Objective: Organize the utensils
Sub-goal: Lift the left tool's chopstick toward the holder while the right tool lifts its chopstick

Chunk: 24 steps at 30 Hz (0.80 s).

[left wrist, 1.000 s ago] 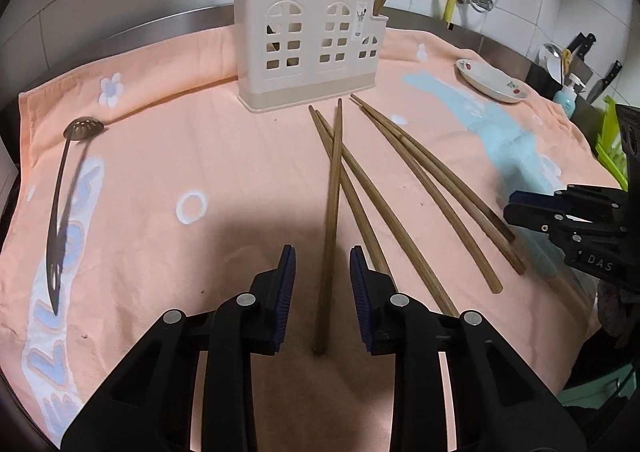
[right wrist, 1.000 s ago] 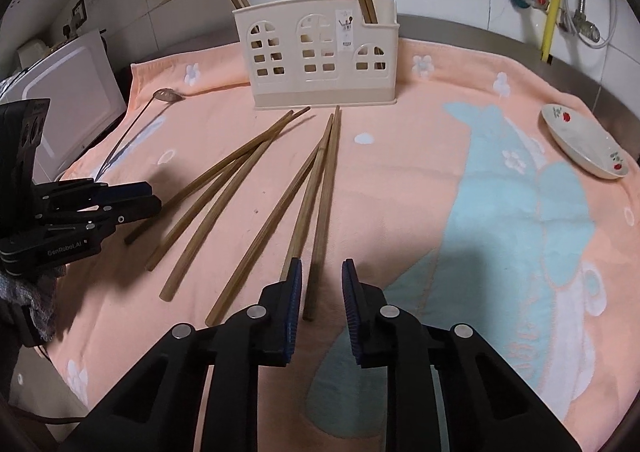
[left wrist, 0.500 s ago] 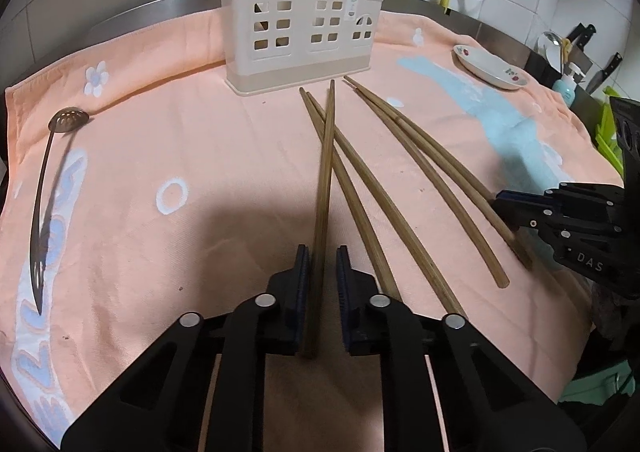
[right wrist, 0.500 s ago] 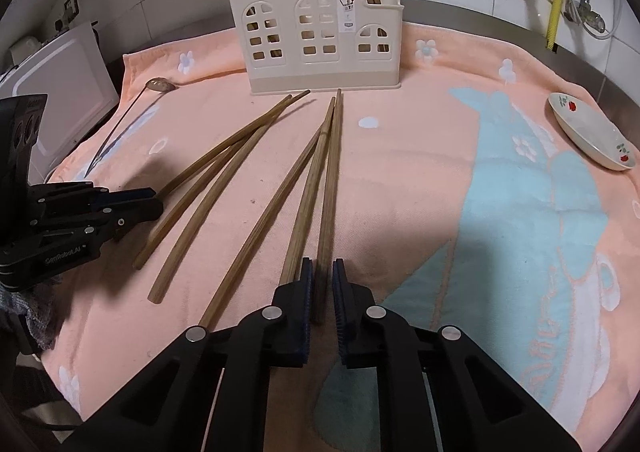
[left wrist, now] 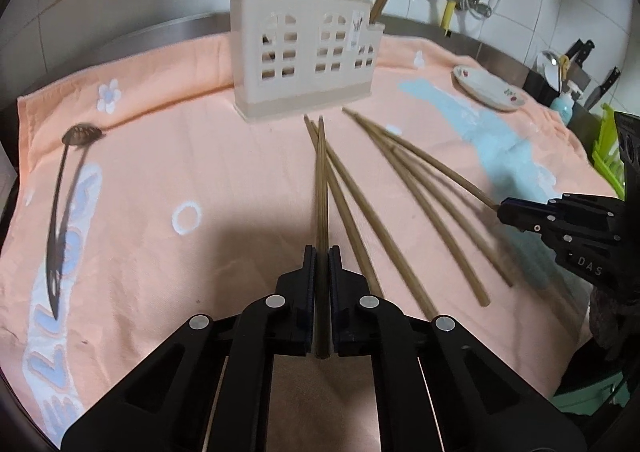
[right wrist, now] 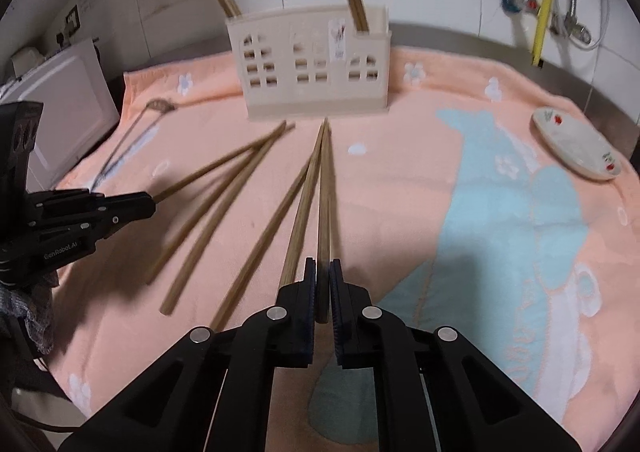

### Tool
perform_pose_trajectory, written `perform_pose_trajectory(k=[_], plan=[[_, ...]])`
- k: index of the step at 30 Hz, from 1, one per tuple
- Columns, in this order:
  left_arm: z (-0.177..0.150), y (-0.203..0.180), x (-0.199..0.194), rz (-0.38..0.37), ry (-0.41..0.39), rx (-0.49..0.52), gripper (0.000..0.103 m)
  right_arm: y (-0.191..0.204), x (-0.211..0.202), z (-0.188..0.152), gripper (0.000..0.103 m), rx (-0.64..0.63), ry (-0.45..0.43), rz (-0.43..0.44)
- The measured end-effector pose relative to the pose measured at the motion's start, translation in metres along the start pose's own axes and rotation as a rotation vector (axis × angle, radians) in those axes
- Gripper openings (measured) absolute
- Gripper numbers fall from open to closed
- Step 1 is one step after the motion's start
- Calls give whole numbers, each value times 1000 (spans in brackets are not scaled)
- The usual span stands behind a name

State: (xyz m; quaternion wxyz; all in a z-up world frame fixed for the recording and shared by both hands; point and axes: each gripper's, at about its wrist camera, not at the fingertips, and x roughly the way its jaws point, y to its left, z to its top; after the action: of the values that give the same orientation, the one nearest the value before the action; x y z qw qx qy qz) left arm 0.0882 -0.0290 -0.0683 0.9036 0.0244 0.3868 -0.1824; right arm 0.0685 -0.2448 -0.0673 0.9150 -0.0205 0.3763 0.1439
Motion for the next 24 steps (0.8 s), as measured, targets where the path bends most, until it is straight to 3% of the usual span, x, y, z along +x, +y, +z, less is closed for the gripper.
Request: perform_pose_trajectory(k=[9, 24], plan=[[30, -3, -35, -8, -111, 17, 5, 1, -39, 45, 7, -16, -140, 3], [104, -14, -61, -10, -226, 78, 5, -14, -75, 132, 7, -71, -271, -50]])
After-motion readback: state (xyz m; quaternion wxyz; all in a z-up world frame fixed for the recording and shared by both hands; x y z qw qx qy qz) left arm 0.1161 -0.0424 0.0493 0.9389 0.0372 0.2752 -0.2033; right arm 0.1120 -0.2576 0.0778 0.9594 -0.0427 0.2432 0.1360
